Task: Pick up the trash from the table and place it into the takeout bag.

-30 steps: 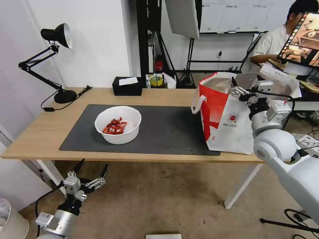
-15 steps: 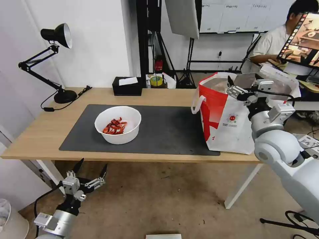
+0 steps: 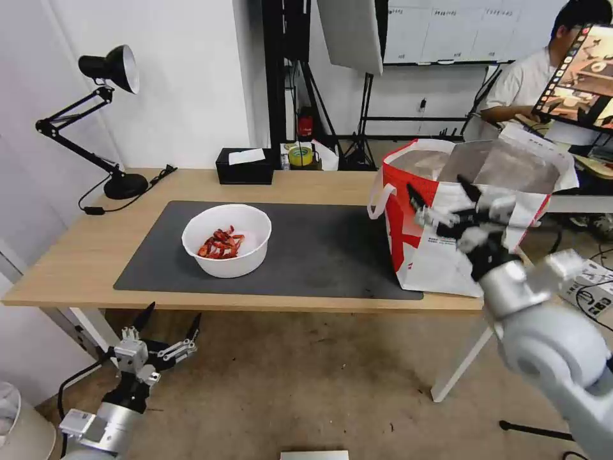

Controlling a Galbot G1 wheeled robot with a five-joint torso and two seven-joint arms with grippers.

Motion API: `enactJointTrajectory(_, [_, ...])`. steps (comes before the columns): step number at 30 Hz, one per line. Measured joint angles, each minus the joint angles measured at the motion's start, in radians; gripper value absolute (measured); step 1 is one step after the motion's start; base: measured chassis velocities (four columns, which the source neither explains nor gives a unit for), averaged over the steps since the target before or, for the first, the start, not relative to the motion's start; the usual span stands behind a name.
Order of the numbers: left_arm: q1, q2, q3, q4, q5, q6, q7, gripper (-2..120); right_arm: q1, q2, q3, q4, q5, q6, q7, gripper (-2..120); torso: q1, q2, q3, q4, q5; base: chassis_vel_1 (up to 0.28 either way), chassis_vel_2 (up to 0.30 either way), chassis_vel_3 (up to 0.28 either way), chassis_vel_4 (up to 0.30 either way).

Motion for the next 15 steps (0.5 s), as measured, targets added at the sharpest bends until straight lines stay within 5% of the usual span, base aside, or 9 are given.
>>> enactJointTrajectory(15, [0.006, -0.009, -0.004, 0.013, 0.004, -0.012, 0.002, 100, -0.302, 0.171, -0.033, -0.051, -0.252, 0.166, -0.073, 100, 0.000, 0.000, 0.000, 0.0000, 0.0001, 0.000, 0.000, 0.000, 0.000])
